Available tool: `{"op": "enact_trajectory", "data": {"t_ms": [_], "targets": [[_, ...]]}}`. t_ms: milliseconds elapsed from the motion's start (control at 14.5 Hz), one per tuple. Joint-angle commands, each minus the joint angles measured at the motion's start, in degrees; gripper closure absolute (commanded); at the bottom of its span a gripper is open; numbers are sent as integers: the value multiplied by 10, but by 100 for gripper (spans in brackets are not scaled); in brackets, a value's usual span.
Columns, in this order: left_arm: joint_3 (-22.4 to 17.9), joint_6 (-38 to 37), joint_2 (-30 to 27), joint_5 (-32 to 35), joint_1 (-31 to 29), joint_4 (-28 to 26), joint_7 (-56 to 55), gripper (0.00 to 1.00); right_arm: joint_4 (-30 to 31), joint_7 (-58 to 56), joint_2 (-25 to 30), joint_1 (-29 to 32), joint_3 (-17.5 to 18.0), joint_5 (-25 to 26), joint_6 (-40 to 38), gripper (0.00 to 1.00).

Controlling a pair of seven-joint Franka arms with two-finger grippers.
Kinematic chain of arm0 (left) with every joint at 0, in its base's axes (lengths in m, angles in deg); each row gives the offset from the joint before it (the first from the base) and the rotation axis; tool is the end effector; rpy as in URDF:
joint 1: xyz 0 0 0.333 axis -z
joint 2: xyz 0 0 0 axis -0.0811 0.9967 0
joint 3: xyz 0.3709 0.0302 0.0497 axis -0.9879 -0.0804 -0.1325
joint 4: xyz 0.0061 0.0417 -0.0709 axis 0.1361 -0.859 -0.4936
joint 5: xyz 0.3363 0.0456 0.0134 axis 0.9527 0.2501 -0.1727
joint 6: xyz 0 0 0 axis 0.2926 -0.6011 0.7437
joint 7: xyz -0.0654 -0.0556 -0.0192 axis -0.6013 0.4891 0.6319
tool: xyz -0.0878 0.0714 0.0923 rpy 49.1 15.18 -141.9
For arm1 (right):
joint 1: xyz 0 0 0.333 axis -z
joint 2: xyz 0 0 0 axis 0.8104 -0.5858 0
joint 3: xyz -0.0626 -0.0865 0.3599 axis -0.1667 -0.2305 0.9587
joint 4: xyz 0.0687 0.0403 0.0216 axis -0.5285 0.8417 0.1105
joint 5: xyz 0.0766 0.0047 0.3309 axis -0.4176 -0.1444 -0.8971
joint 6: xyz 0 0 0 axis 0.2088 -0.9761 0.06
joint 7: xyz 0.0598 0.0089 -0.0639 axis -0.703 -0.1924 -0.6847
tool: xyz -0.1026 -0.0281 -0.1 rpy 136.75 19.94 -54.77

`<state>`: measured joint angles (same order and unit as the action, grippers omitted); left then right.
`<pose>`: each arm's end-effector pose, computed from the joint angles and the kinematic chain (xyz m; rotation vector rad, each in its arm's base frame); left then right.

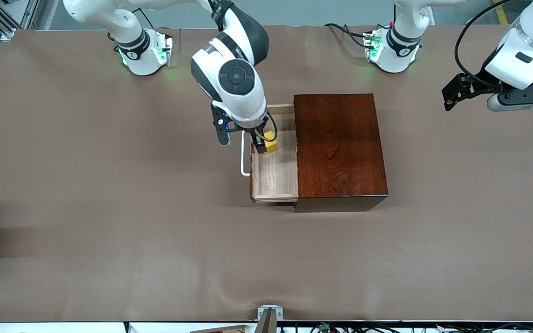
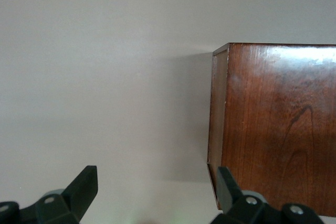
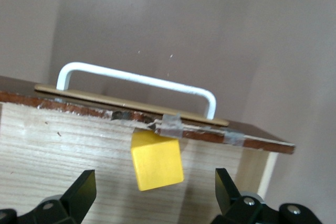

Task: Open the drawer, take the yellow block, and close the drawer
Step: 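Grasp the yellow block with the right gripper while the left gripper approaches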

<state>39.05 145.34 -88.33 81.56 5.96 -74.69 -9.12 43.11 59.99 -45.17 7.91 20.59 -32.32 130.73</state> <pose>0.4531 -0.0826 0.6576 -3.0839 -0.0561 -0.0272 0.4661 0.4824 0.4244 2.4403 -1.9347 -0.2327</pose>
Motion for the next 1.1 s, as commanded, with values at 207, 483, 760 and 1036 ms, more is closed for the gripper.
{"op": "enact_trajectory", "data": {"t_ms": [207,483,760,1036], "targets": [[3,-2,-2,-3,-7,3,1,0,-5,26,-31,-14,-6,8,39,0],[4,-2,10,-3,-5,17,0,0,3,27,-48,-32,-7,22,44,0],[9,-2,25,-3,-1,31,1,0,4,36,-56,-40,-7,23,47,0],[11,-2,39,-3,4,40,1,0,0,48,-55,-40,-7,29,46,87]]}}
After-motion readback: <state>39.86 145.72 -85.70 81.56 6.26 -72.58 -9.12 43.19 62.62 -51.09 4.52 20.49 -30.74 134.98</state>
